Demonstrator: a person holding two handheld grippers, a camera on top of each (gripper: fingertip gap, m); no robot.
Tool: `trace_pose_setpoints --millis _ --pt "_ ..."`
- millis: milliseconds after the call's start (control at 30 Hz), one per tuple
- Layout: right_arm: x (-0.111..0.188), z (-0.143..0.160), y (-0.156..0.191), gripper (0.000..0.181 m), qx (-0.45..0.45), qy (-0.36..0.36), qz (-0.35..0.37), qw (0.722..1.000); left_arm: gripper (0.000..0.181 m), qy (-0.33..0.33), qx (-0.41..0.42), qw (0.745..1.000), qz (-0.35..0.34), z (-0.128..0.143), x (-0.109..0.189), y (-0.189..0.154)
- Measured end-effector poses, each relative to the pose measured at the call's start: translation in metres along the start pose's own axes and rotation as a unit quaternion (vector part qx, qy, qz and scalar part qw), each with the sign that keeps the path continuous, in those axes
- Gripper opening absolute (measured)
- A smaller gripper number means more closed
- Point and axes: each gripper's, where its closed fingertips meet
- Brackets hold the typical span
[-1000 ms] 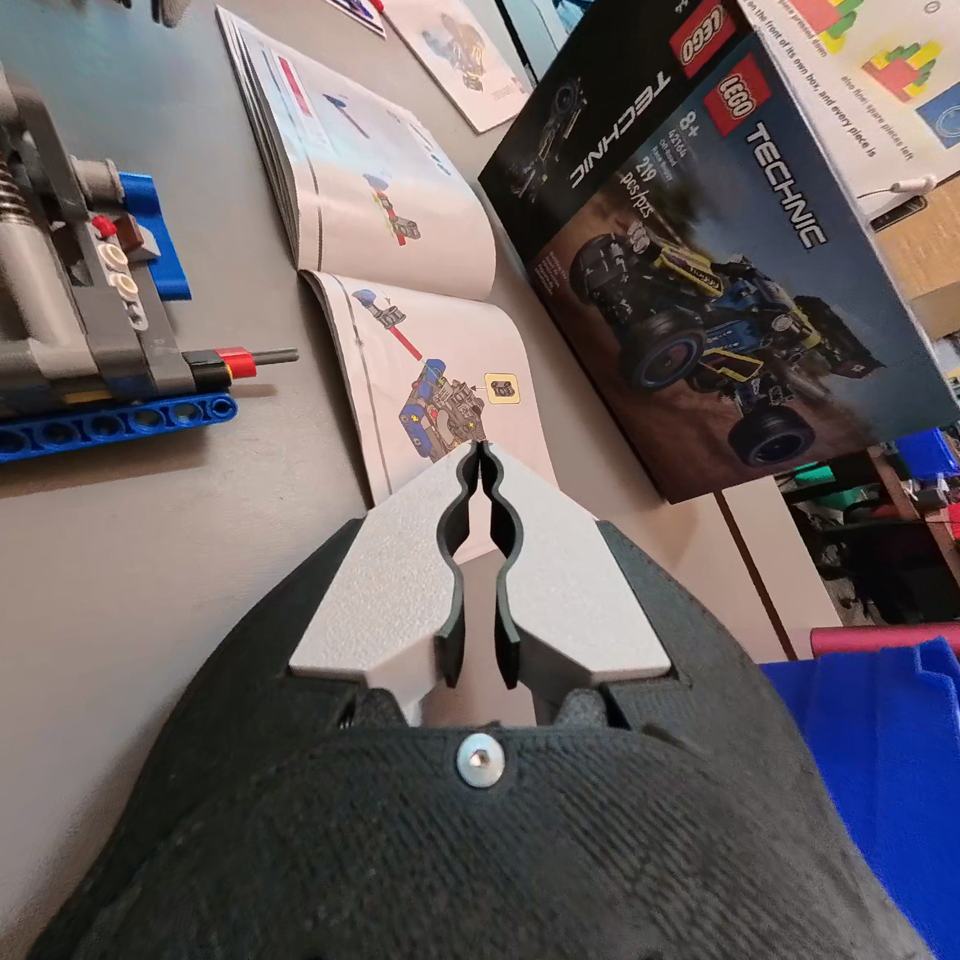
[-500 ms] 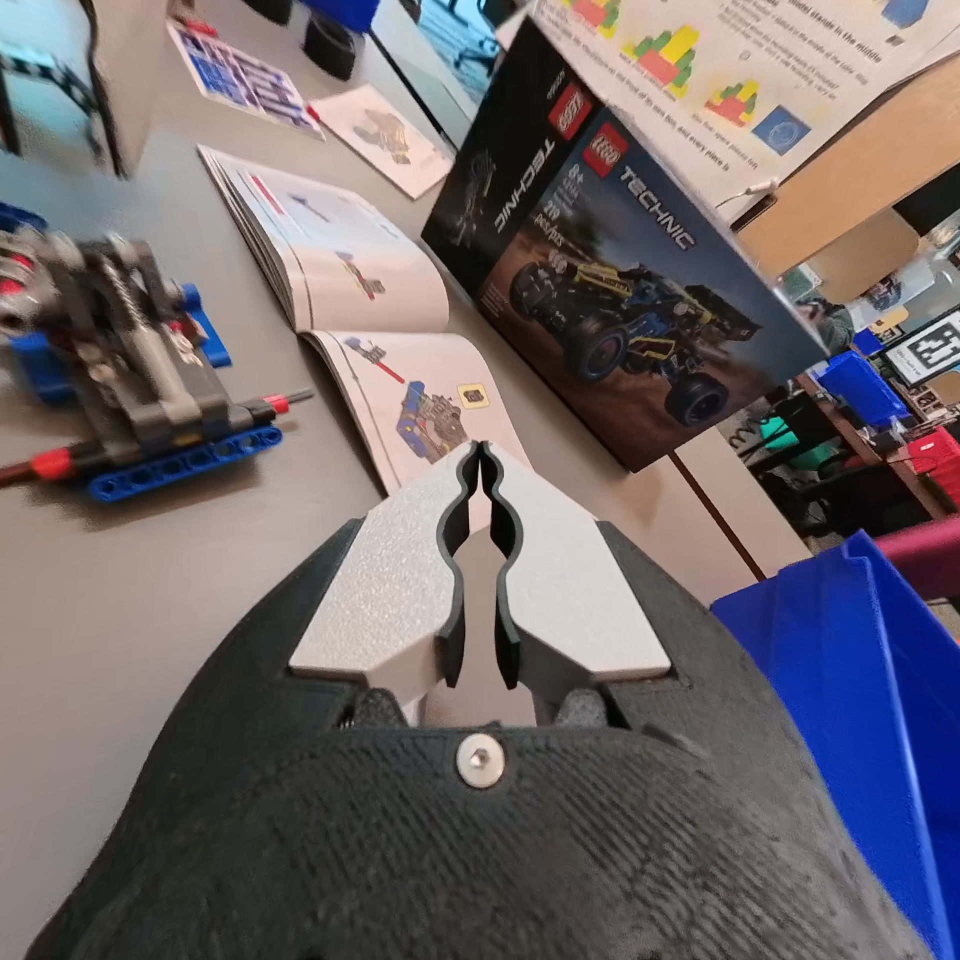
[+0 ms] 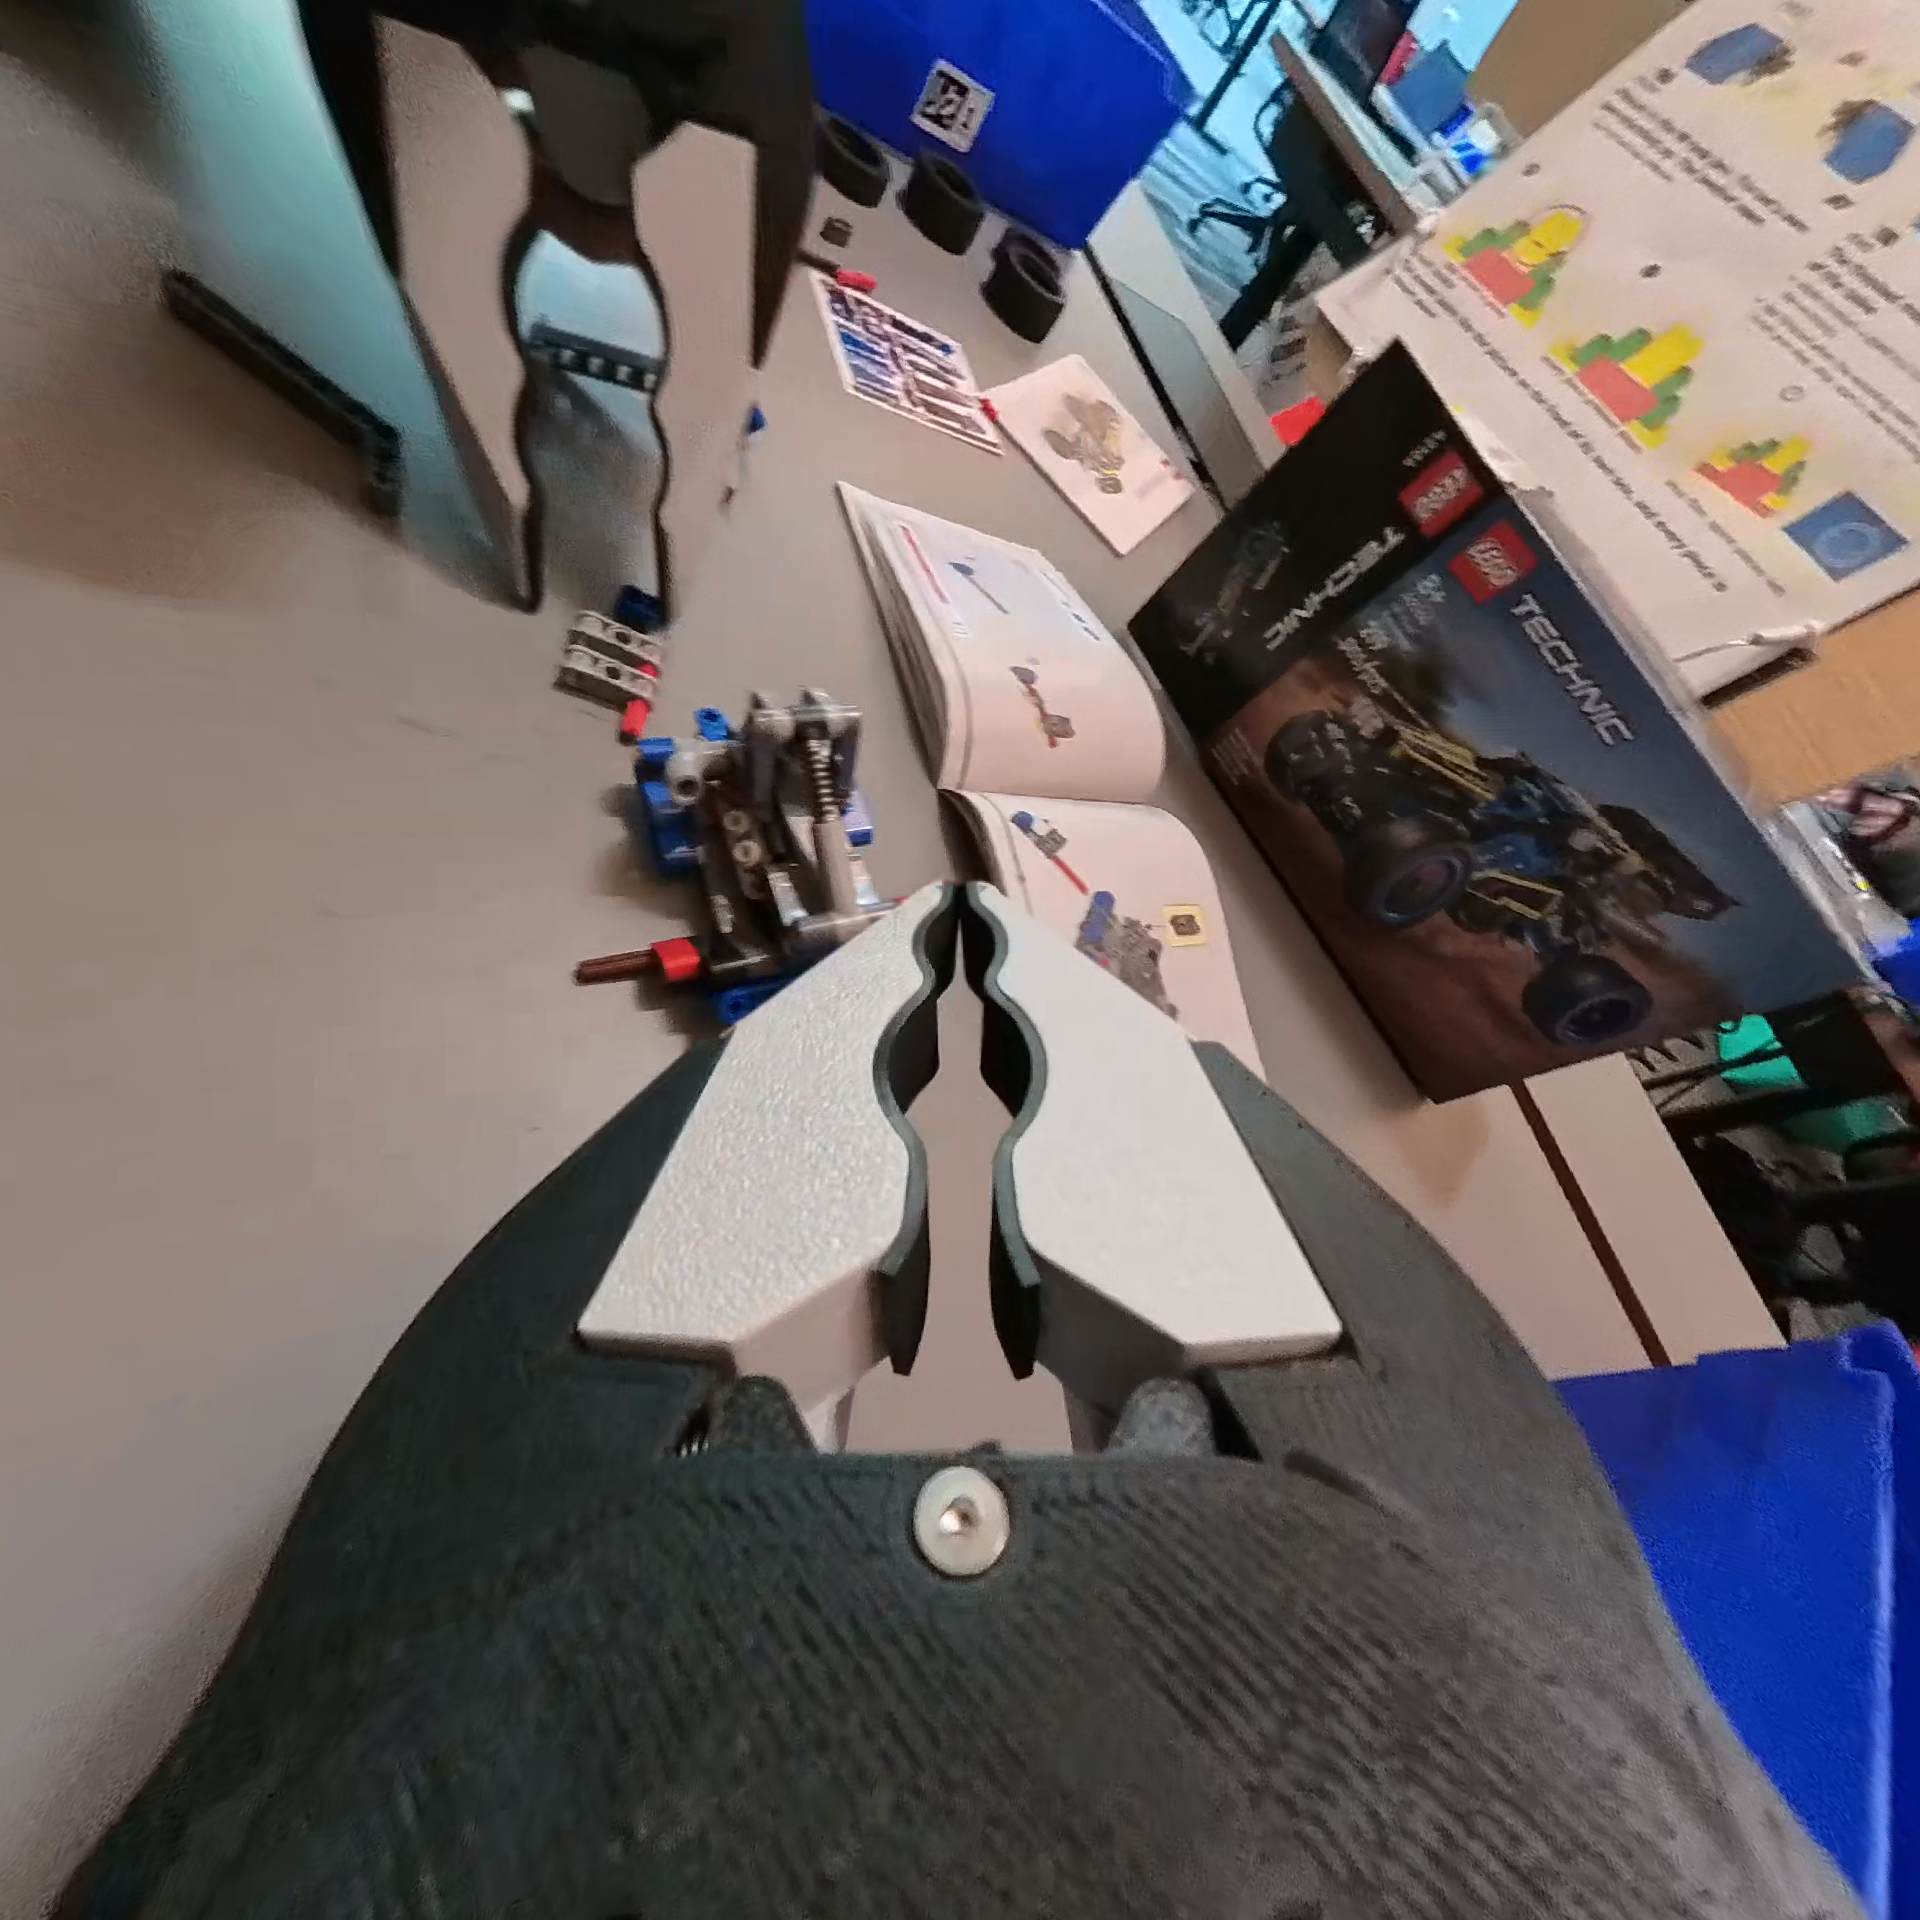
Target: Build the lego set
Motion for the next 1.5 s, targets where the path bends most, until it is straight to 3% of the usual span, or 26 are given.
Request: trace_pose_setpoints --millis 133,200,400,567,800,867,1033,1200,1333,1400,1500 --pt "0.001 -0.013 0.020 0.000 0.018 -0.012 -0.030 0.999 0.015 -0.009 0.039 0.999 -0.001 -0.002 -0.001 0.005" --pt "-0.001 -0.024 0.029 0.004 0.032 -0.023 -0.036 0.999 0.000 -0.001 0.078 0.997 0.013 0.002 -0.002 0.004" --pt "-0.020 -0.034 0.062 0.015 0.126 0.013 -0.047 0.991 0.000 0.002 0.095 0.995 0.011 0.006 0.004 0.004" --pt "-0.019 -0.033 0.068 0.014 0.138 0.015 -0.061 0.988 0.039 0.016 0.026 0.998 -0.048 0.002 0.008 0.029" --pt "-0.016 -0.036 0.075 0.014 0.126 0.003 -0.082 0.989 0.035 0.007 0.082 0.996 0.043 -0.005 -0.016 0.037" --pt "-0.014 -0.033 0.076 0.014 0.125 0.009 -0.082 0.989 0.017 0.002 0.097 0.993 0.065 -0.005 -0.016 0.032" --pt "-0.014 -0.036 0.069 0.013 0.140 0.012 -0.051 0.989 0.013 0.007 0.154 0.986 0.064 0.004 -0.005 0.023" --pt "-0.031 -0.049 0.068 0.024 0.180 0.016 -0.005 0.984 0.013 -0.076 0.277 0.946 0.151 -0.023 0.025 0.002" --pt "-0.041 -0.067 0.072 0.033 0.192 -0.006 -0.009 0.981 0.013 -0.110 0.307 0.921 0.212 -0.038 0.036 -0.011" --pt "-0.043 -0.074 0.074 0.032 0.179 -0.020 -0.021 0.983 0.013 -0.119 0.308 0.914 0.234 -0.043 0.037 -0.016" --pt "-0.044 -0.074 0.074 0.012 0.180 -0.016 -0.034 0.983 0.013 -0.141 0.305 0.906 0.258 -0.051 0.040 -0.021"
Point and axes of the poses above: each gripper's, where its closed fingertips meet, x back along the fingers, z out of its underside, y = z × x across the jaws, and after that the axes turned 5 degrees about x, right-handed
